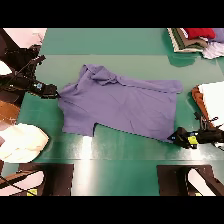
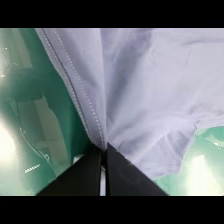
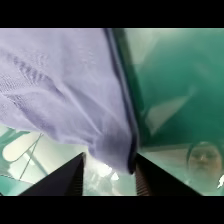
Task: Fold the shirts.
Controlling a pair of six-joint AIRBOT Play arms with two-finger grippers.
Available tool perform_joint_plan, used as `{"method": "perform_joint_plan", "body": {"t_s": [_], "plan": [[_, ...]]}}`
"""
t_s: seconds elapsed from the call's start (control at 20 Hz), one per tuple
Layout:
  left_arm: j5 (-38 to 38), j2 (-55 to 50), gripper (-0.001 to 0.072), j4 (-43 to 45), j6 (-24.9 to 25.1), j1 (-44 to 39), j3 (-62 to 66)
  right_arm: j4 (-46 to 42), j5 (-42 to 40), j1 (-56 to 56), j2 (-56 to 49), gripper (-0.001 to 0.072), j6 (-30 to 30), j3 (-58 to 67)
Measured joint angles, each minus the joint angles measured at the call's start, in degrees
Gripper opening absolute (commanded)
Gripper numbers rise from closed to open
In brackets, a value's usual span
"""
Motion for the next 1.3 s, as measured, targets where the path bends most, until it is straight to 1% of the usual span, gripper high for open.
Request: {"method": "perform_joint_plan", "body": {"t_s": [0.05, 0.1, 0.25, 0.35, 0.55, 0.75, 0.95, 1.1, 1.3], "plan": [[0.0, 0.0, 0.0022, 0.0, 0.0, 0.0, 0.0, -0.1, -0.9, 1.0, 0.0, 0.0088, -0.1, -0.3], [-0.1, 0.0, 0.0022, 0.0, 0.0, 0.0, -0.1, -0.3, -1.7, 1.7, 0.0, 0.0015, -0.1, -0.5], [0.0, 0.4, 0.0021, 0.0, -0.1, 0.0, -0.1, -0.6, -2.5, 3.2, -0.1, 0.0015, -0.2, 0.3], [0.9, 1.7, 0.0021, 0.0, -0.5, 0.0, 0.3, -1.5, -3.5, 3.5, 0.9, 0.0015, -0.1, 3.3], [4.1, 7.7, 0.0021, 0.0, -1.7, 0.0, 5.6, -0.5, -2.3, 3.8, 6.1, 0.0015, 1.4, 16.1], [7.0, 14.4, 0.0022, -0.2, -2.2, 0.0, 18.6, -0.4, -3.5, 3.9, 10.8, 0.0015, 2.4, 35.5], [9.2, 17.9, 0.0022, -2.1, -2.4, 0.0, 38.1, -0.6, -6.5, 3.9, 12.6, 0.0015, 2.7, 55.9], [11.1, 19.4, 0.0021, -6.0, -2.9, 0.0, 51.6, -1.9, -7.9, 3.9, 13.1, 0.0015, 2.8, 68.9], [13.7, 23.6, 0.0021, -9.0, -5.9, 0.0, 58.8, -4.4, -6.5, 3.1, 13.2, 0.0015, 2.8, 81.3]]}}
